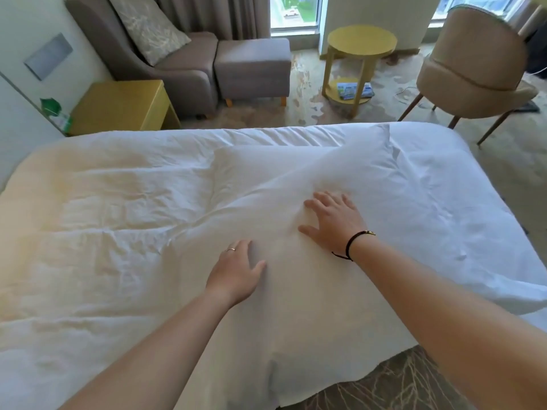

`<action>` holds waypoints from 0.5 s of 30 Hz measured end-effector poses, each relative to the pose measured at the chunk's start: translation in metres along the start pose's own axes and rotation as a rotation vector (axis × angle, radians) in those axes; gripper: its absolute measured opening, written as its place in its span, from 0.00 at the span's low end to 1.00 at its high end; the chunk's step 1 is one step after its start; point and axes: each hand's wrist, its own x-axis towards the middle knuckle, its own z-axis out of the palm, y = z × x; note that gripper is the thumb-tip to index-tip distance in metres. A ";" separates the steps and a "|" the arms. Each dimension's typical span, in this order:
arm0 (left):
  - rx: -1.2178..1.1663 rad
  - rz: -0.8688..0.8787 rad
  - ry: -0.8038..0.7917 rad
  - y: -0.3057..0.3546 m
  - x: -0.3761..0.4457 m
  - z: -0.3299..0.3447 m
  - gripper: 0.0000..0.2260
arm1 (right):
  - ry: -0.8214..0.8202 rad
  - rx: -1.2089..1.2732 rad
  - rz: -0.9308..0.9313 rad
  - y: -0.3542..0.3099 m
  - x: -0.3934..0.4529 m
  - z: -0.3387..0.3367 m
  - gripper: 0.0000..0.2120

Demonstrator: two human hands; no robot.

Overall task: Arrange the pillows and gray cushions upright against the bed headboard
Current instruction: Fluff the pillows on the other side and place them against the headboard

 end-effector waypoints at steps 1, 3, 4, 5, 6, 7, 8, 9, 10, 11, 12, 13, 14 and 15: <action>0.010 -0.002 0.001 0.003 0.012 0.001 0.28 | -0.003 -0.007 -0.009 0.006 0.013 0.000 0.29; 0.018 -0.020 0.006 0.007 0.036 0.003 0.29 | -0.023 -0.030 -0.023 0.014 0.041 0.001 0.30; 0.020 -0.030 0.008 0.008 0.047 0.004 0.29 | -0.034 -0.043 -0.031 0.017 0.054 0.002 0.30; 0.024 -0.033 0.013 0.008 0.057 0.005 0.29 | -0.044 -0.053 -0.040 0.019 0.068 0.005 0.30; 0.027 -0.030 0.023 0.008 0.066 0.007 0.29 | -0.057 -0.058 -0.047 0.020 0.081 0.008 0.30; 0.030 -0.022 0.036 0.006 0.072 0.008 0.29 | -0.074 -0.061 -0.052 0.019 0.095 0.012 0.31; 0.033 -0.009 0.044 0.004 0.078 0.009 0.30 | -0.095 -0.065 -0.057 0.018 0.108 0.016 0.31; 0.038 0.004 0.042 0.001 0.084 0.010 0.31 | -0.116 -0.072 -0.059 0.016 0.120 0.021 0.33; 0.048 0.013 0.031 -0.003 0.088 0.010 0.34 | -0.136 -0.081 -0.059 0.014 0.130 0.026 0.36; 0.061 0.016 0.018 -0.008 0.093 0.010 0.36 | -0.153 -0.093 -0.056 0.012 0.139 0.030 0.39; 0.075 0.012 0.005 -0.012 0.096 0.010 0.39 | -0.168 -0.108 -0.055 0.010 0.146 0.035 0.41; 0.088 0.004 -0.006 -0.017 0.099 0.010 0.41 | -0.183 -0.123 -0.057 0.009 0.151 0.039 0.44; 0.105 -0.005 -0.012 -0.020 0.100 0.011 0.43 | -0.194 -0.138 -0.060 0.009 0.155 0.043 0.45; 0.126 -0.007 -0.013 -0.022 0.101 0.012 0.45 | -0.198 -0.152 -0.063 0.008 0.156 0.047 0.46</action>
